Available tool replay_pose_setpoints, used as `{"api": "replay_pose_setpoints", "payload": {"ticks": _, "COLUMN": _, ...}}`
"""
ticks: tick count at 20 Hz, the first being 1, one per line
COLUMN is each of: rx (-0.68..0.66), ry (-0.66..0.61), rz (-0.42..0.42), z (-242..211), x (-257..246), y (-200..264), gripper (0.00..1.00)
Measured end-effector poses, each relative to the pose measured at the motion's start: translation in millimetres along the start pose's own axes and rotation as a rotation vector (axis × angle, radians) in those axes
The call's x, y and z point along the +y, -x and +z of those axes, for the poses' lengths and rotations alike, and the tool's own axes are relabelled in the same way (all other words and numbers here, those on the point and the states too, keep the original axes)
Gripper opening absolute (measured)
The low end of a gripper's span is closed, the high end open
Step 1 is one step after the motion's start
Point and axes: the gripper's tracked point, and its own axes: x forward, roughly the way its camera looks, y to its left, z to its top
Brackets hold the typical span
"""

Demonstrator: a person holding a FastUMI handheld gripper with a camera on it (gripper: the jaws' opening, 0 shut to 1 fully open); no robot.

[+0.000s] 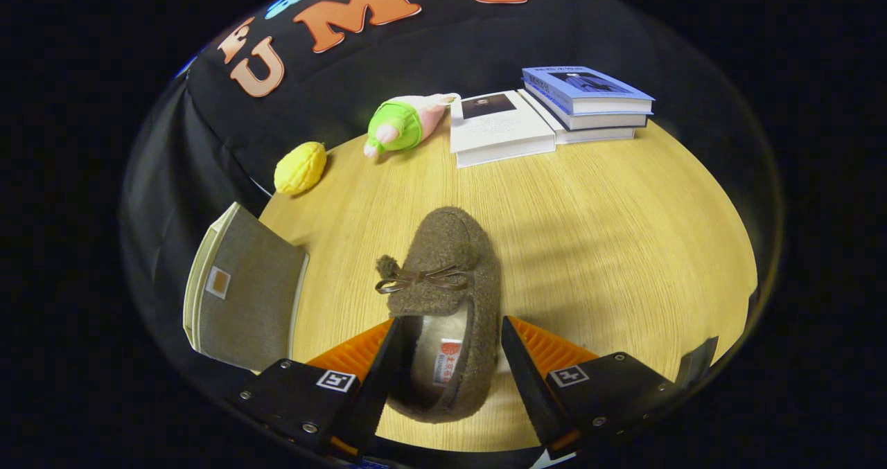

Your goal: Open the storage box then place both shoes into the box .Put the left shoe in first, then the right shoe, with the right side of both shoes facing outward in a uniform manner.

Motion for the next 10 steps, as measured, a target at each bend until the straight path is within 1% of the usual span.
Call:
{"api": "replay_pose_setpoints", "payload": {"ticks": 2, "rx": 0.013, "ry": 0.000, "rz": -0.026, "z": -1, "x": -8, "y": -10, "gripper": 0.78}}
{"api": "replay_pose_setpoints", "payload": {"ticks": 3, "rx": 0.010, "ry": -0.004, "rz": -0.032, "z": -1, "x": -11, "y": -15, "gripper": 0.73}}
{"api": "replay_pose_setpoints", "payload": {"ticks": 4, "rx": 0.005, "ry": -0.023, "rz": -0.043, "z": 0, "x": -15, "y": -20, "gripper": 0.70}}
{"api": "replay_pose_setpoints", "payload": {"ticks": 6, "rx": -0.004, "ry": -0.064, "rz": -0.066, "z": 2, "x": -23, "y": -31, "gripper": 0.58}}
{"api": "replay_pose_setpoints", "payload": {"ticks": 7, "rx": -0.009, "ry": -0.089, "rz": -0.054, "z": 3, "x": -21, "y": -35, "gripper": 0.46}}
{"api": "replay_pose_setpoints", "payload": {"ticks": 8, "rx": -0.008, "ry": -0.120, "rz": -0.032, "z": 1, "x": -17, "y": -38, "gripper": 0.40}}
{"api": "replay_pose_setpoints", "payload": {"ticks": 9, "rx": -0.018, "ry": -0.136, "rz": -0.041, "z": 2, "x": -19, "y": -39, "gripper": 0.29}}
{"api": "replay_pose_setpoints", "payload": {"ticks": 10, "rx": -0.024, "ry": -0.146, "rz": -0.049, "z": 3, "x": -20, "y": -39, "gripper": 0.25}}
